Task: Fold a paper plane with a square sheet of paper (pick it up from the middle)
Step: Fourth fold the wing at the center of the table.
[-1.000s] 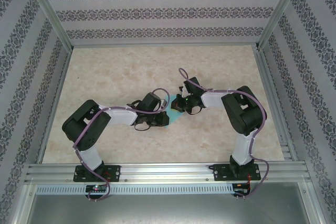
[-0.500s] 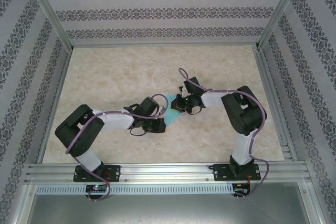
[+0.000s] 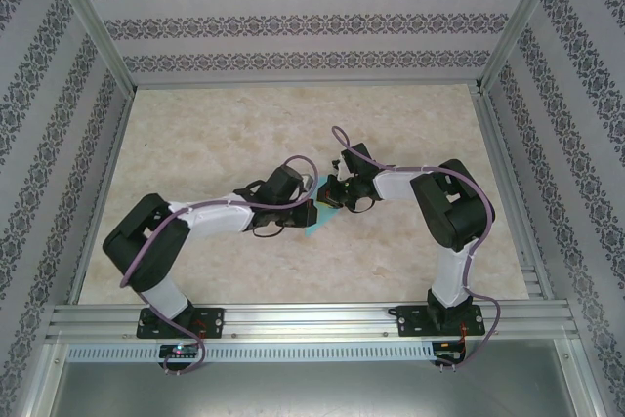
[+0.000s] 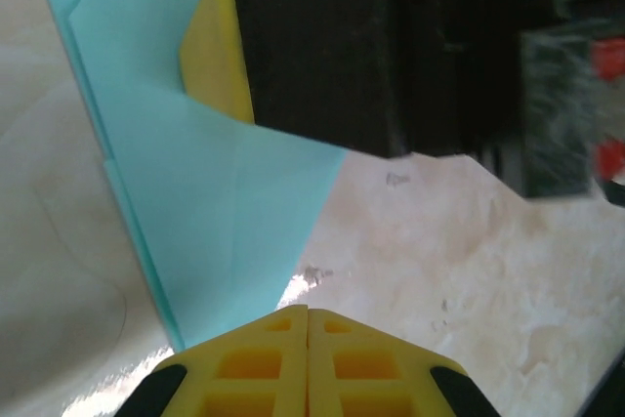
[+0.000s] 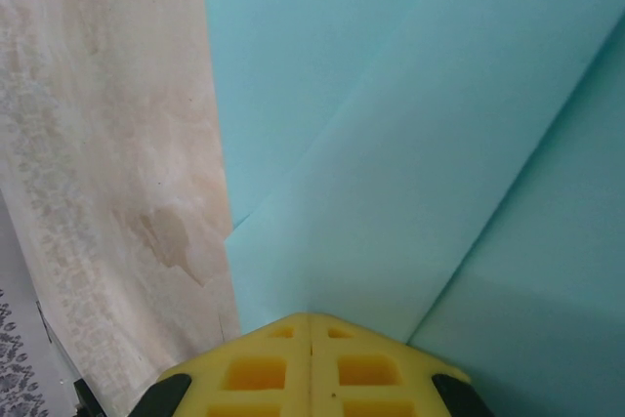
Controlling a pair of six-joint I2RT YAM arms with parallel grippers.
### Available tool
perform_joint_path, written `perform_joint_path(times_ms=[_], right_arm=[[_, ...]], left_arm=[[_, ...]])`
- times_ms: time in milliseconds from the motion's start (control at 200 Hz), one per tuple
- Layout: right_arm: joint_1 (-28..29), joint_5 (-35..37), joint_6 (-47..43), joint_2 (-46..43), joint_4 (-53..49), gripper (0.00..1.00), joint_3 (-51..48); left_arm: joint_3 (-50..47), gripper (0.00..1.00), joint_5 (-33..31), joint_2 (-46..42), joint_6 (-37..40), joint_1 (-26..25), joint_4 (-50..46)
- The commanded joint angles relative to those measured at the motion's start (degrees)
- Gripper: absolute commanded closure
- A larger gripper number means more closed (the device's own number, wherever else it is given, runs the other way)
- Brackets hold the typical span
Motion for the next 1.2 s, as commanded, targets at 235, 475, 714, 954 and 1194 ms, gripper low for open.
perform_joint_path(times_ms=[235,475,714,954,1194], right_arm=[[1.0,10.0,-0.7,5.9,-7.8,1.0,-2.9],[1.0,10.2,-0.7,6.0,-7.7,1.0,-3.2],[1.0,10.6,-0.6,6.0,-8.1,1.0,-3.2],[1.0,10.7,-0.5,6.1,-8.2,1.0,-3.3],[0.9,10.8,-0.5,6.0,-8.2,1.0,-3.3]], left_arm=[[4.9,0.94,-4.5,8.2,-2.2,0.2,4.5],[1.5,0.95,-5.3,9.5,-1.8,0.4,5.6],[-5.3,0.94,0.8,5.7,-4.5,0.3,7.2],[-10.4,0.94,5.7,1.0,-5.9,-1.5,5.8],[-13.0,0.95,4.0,-2.4,-5.3,-2.5,1.0]])
